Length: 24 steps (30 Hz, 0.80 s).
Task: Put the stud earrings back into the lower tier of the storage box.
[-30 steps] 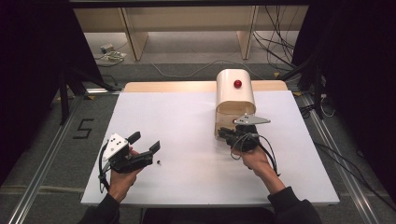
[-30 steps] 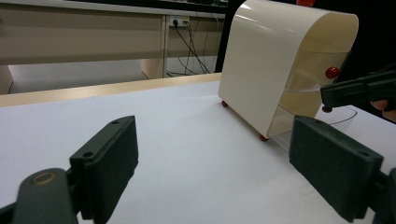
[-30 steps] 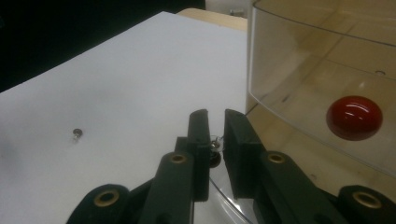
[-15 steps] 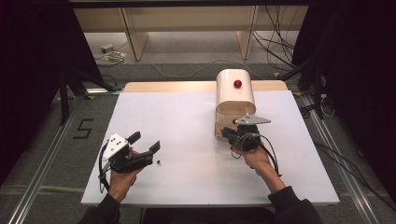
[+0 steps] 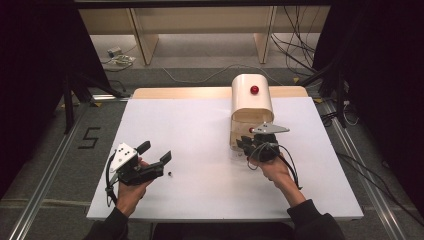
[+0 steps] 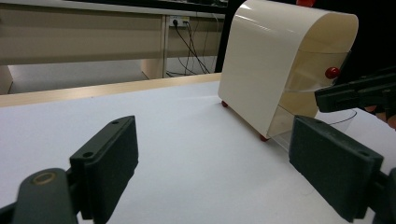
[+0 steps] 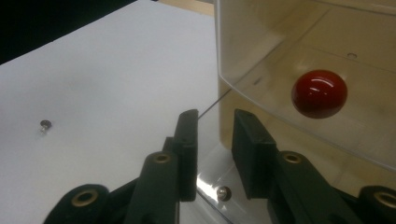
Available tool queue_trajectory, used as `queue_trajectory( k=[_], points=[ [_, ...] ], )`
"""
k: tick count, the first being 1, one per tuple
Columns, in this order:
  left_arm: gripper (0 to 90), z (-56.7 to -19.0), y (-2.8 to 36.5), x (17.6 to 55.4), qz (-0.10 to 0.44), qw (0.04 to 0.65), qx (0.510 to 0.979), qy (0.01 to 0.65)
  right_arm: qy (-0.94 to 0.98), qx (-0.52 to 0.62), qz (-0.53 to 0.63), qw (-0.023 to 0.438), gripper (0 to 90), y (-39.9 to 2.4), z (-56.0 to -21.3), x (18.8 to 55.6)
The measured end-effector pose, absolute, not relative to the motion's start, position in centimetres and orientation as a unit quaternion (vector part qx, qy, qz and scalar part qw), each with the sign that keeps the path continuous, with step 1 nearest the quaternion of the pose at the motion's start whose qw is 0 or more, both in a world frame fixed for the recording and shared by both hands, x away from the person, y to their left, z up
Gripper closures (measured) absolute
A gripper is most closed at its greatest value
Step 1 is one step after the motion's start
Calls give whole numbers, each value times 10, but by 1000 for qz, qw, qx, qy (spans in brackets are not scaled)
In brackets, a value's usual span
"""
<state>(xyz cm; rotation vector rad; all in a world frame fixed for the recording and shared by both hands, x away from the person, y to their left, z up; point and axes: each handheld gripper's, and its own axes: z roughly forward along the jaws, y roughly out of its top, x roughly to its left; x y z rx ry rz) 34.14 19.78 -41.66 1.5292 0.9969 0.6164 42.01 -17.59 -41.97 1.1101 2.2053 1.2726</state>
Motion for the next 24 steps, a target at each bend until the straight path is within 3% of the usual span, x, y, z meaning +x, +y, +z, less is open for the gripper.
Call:
queue_trajectory(
  k=[9, 24],
  points=[
    [157, -417, 198, 342, 263, 571, 652, 425, 776, 380, 475, 168, 526, -170, -411, 415],
    [157, -416, 197, 341, 264, 571, 652, 424, 779, 358, 494, 148, 414, -151, -401, 404]
  ],
)
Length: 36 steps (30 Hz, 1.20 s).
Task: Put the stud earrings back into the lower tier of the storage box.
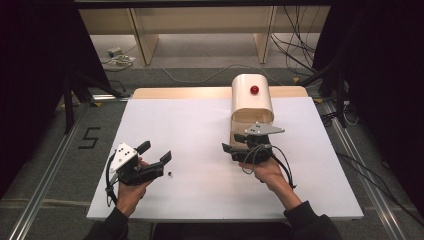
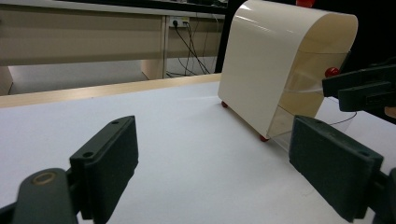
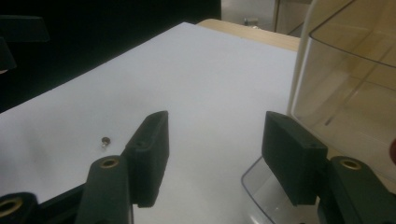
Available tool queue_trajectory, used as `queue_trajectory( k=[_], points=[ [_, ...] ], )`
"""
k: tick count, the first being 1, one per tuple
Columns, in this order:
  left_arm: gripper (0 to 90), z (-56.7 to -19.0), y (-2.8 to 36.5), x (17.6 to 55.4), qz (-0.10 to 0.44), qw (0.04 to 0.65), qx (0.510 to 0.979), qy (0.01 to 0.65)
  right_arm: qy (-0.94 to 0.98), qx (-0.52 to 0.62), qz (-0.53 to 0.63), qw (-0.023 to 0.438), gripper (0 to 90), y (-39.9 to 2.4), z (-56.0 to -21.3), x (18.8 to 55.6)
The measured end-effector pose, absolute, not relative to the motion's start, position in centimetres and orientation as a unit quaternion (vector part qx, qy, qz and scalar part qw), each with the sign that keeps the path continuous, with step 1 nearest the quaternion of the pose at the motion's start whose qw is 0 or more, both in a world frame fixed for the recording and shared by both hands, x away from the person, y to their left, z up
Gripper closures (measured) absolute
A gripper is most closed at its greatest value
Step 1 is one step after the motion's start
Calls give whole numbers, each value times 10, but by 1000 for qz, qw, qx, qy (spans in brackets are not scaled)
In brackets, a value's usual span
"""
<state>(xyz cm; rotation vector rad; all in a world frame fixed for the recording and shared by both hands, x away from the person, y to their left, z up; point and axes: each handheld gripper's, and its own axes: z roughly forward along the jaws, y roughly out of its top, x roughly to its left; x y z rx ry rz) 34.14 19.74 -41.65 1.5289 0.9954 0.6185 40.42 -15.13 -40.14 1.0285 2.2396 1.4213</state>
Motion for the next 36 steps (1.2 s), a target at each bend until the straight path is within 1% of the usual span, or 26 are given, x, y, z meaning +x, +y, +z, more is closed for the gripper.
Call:
queue_trajectory(
  k=[14, 36],
  points=[
    [157, -416, 197, 341, 264, 572, 651, 424, 786, 344, 496, 133, 385, -131, -404, 402],
    [157, -416, 197, 341, 264, 572, 650, 424, 802, 324, 489, 113, 370, -101, -415, 401]
  ],
)
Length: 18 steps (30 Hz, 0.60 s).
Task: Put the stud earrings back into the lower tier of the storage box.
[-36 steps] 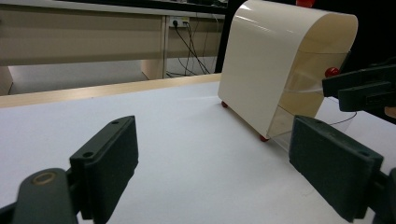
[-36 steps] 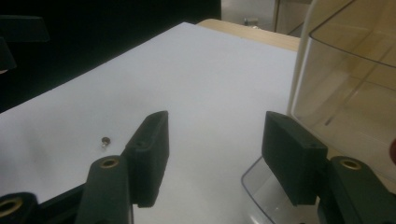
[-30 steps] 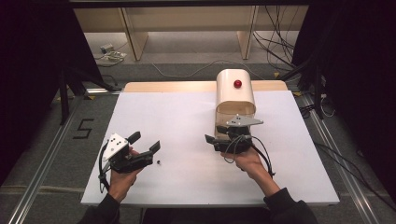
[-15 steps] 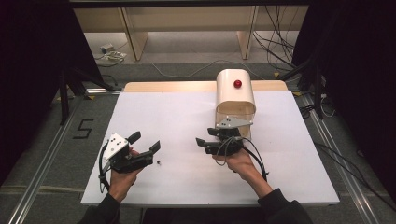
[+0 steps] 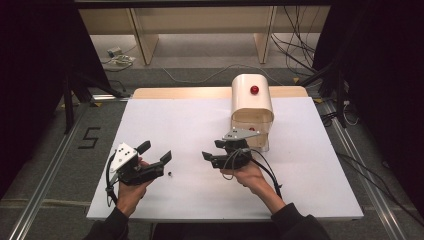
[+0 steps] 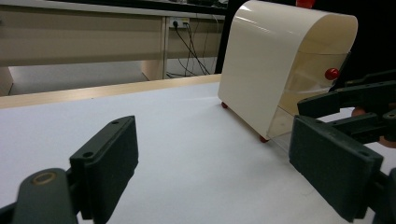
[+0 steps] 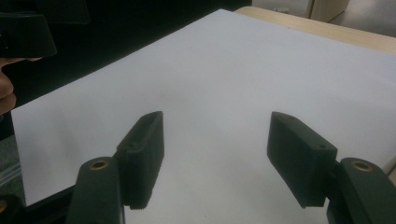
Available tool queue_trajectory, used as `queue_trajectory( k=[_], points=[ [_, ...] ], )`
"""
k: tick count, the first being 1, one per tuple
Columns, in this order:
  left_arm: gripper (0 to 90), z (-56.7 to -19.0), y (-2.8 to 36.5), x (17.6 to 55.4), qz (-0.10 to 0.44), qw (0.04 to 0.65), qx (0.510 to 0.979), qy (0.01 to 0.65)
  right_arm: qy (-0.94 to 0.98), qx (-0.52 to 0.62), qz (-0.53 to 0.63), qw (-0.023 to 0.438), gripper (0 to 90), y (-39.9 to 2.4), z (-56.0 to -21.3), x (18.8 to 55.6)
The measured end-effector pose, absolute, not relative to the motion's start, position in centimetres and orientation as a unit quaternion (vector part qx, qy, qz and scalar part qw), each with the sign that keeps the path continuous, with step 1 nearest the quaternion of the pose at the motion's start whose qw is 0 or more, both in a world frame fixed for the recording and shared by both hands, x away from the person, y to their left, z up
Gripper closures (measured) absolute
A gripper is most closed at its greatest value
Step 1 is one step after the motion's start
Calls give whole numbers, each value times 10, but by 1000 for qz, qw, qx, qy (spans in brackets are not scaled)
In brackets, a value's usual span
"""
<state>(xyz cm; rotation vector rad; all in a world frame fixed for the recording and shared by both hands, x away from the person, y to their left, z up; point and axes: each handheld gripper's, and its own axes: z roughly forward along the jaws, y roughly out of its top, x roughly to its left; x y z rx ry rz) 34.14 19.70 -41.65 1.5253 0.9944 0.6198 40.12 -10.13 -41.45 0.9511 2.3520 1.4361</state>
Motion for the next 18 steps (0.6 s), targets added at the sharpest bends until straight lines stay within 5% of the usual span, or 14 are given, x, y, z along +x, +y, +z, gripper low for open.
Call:
queue_trajectory(
  k=[18],
  points=[
    [157, -416, 198, 341, 267, 572, 650, 425, 825, 304, 466, 101, 342, -71, -430, 397]
  ],
)
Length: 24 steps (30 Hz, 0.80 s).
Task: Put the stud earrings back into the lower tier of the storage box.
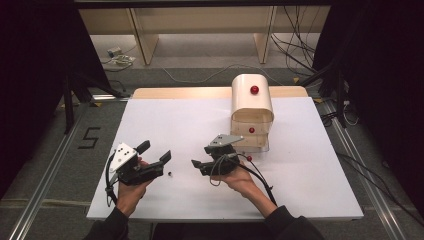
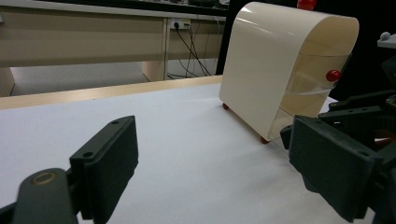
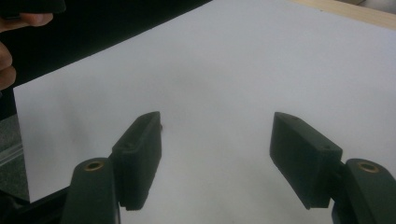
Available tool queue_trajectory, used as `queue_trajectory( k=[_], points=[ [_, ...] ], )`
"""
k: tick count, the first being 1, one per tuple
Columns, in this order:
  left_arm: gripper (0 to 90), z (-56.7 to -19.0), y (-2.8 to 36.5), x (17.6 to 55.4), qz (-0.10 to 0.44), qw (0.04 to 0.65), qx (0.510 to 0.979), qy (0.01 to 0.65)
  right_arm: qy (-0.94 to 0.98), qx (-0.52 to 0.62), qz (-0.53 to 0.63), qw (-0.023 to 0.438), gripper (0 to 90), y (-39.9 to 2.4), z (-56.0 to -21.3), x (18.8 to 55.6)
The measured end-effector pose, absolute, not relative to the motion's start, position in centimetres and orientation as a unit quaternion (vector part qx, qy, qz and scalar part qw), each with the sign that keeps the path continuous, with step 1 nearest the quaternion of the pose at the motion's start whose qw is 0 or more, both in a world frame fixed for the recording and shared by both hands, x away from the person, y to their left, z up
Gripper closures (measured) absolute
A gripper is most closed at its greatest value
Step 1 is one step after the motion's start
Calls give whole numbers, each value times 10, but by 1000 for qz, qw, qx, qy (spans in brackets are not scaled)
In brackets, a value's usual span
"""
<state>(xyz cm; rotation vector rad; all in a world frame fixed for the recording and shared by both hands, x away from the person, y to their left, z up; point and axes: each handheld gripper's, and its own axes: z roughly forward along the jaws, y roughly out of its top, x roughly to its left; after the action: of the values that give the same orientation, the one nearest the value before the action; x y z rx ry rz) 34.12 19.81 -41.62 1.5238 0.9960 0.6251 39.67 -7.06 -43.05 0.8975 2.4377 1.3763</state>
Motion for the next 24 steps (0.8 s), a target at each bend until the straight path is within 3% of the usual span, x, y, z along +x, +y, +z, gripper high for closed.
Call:
queue_trajectory(
  k=[13, 24],
  points=[
    [157, -417, 199, 342, 267, 574, 645, 428, 812, 313, 489, 64, 343, -42, -445, 400],
    [157, -417, 199, 341, 267, 572, 648, 426, 825, 306, 471, 59, 340, -24, -450, 404]
  ],
)
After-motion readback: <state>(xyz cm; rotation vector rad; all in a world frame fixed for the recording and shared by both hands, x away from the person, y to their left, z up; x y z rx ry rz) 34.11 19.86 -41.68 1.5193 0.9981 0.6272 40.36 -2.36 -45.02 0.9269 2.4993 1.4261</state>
